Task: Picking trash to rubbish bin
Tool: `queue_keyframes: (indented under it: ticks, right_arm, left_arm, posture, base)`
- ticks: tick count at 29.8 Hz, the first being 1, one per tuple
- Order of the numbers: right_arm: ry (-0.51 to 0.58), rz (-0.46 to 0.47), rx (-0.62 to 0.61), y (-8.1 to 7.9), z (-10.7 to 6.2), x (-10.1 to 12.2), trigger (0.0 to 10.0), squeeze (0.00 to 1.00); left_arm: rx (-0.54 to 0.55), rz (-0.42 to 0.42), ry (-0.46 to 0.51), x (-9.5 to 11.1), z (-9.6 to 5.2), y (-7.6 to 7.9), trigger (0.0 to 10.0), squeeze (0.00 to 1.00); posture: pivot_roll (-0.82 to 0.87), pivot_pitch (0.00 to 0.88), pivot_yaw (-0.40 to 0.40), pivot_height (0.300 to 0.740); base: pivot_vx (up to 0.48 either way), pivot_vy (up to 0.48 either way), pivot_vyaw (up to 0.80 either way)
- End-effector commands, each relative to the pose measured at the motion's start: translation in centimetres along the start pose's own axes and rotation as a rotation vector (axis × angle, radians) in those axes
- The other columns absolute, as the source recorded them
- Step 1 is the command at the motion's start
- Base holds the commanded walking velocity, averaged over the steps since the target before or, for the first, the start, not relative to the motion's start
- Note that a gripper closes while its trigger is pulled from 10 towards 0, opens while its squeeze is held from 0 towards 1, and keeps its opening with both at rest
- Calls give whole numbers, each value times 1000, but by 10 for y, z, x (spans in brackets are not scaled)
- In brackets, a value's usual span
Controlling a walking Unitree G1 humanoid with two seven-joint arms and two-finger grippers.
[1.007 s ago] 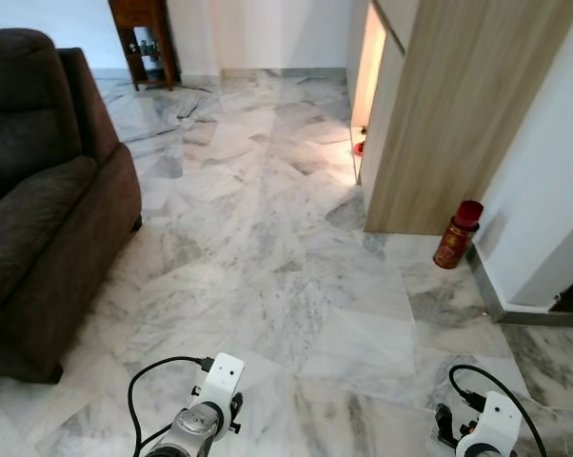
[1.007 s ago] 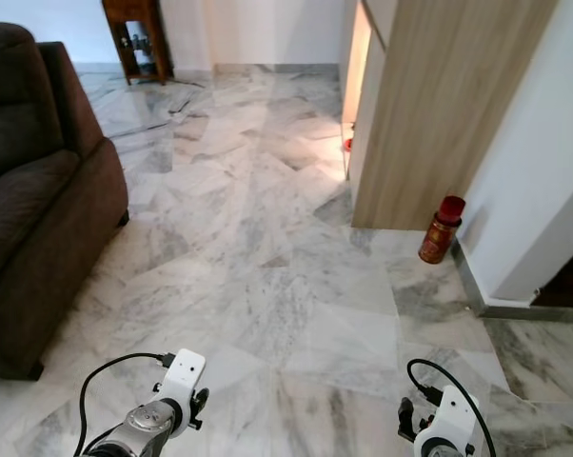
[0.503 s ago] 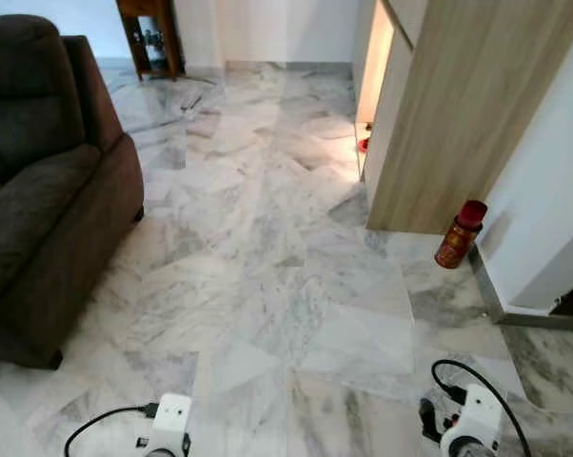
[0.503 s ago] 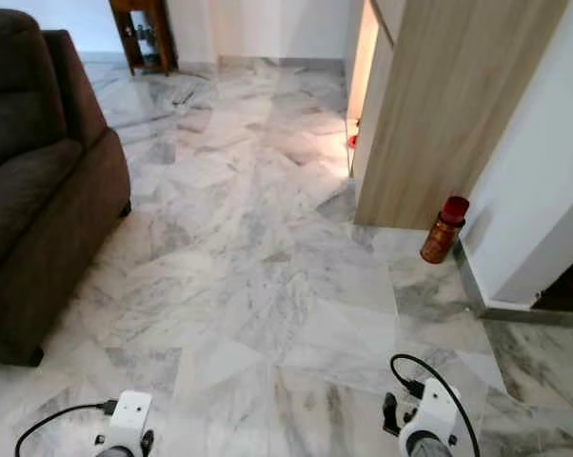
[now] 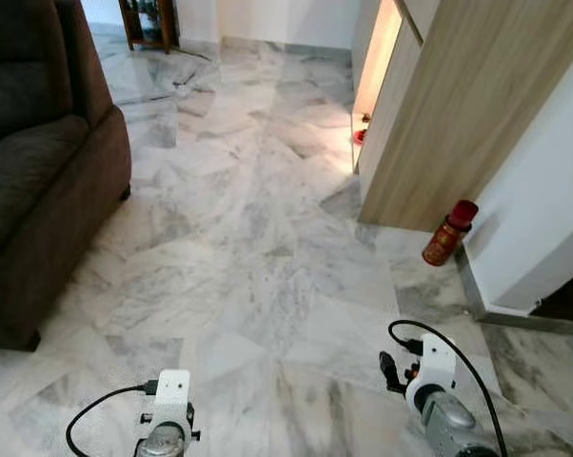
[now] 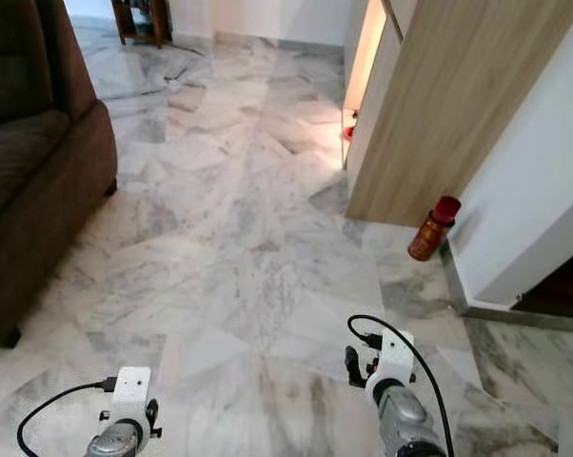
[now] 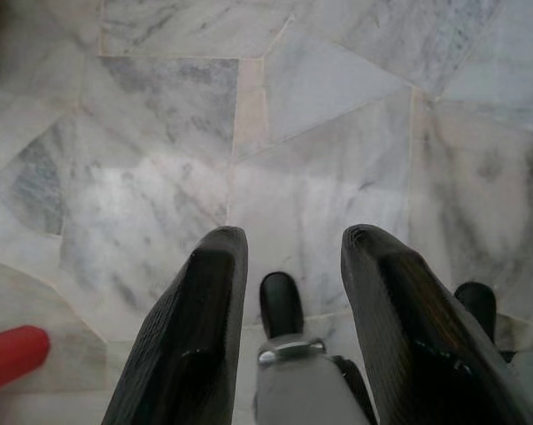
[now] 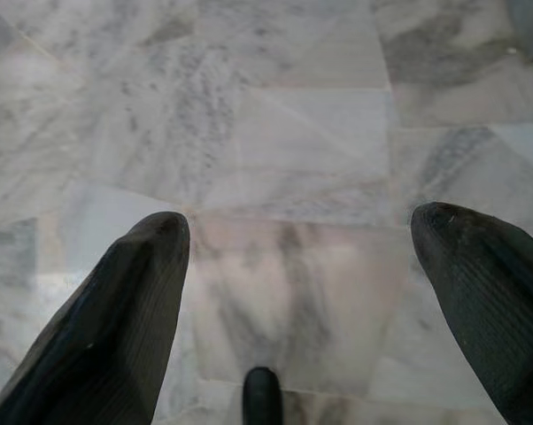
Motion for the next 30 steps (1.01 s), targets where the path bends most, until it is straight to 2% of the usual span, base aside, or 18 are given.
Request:
queue_keyframes:
  ticks: [1,6,8,11,16,19,25,30]
  right_arm:
    - [-4,-12,-24,7,0,3,10000,0]
    - [-12,13,-36,8,-1,0,10000,0]
    - [-39,32,-51,8,-3,-10,10000,0]
    - [-61,39,-54,6,-4,-18,10000,0]
    - [-98,68,-64,4,-7,-33,10000,0]
    - [-110,99,-82,3,-9,-40,10000,0]
    - [-117,138,-117,8,-13,-48,10000,0]
    - [-91,222,-160,14,-16,-50,10000,0]
  left_arm:
    - [27,-15,6,2,1,-4,10000,0]
    - [21,-6,65,21,4,-4,10000,0]
    - [17,4,96,33,6,-5,10000,0]
    - [19,-3,97,36,8,-6,10000,0]
    - [8,-29,62,27,7,-7,10000,0]
    - [-29,-24,12,12,4,-4,10000,0]
    - [-29,-28,-26,-2,1,-7,10000,0]
    - [-35,-24,-55,-12,-1,-11,10000,0]
  posture:
    - [-48,105,-139,740]
    - [-43,97,-108,740]
    - [-34,91,-97,740]
    - [-29,86,-91,740]
    - [-29,80,-74,740]
    - [-45,80,-55,740]
    - [-37,94,-30,740]
    - [-54,99,-5,740]
  base:
    - [0,0,0]
    - [0,0,0]
    - [0,0,0]
    - [0,0,0]
    - [0,0,0]
    - [0,0,0]
    - [0,0,0]
    - [0,0,0]
Point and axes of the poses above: a point about 5 cm out from each wrist's last joint towards the gripper, its own z axis pointing out of the wrist towards the gripper, its own x axis along the axis of the wrist's last joint, y = z × x, the point moved 3 cm from there along z, pointing out of the wrist towards the gripper, and after that the axes turned 2 degrees about -z, right-handed, at the moved point
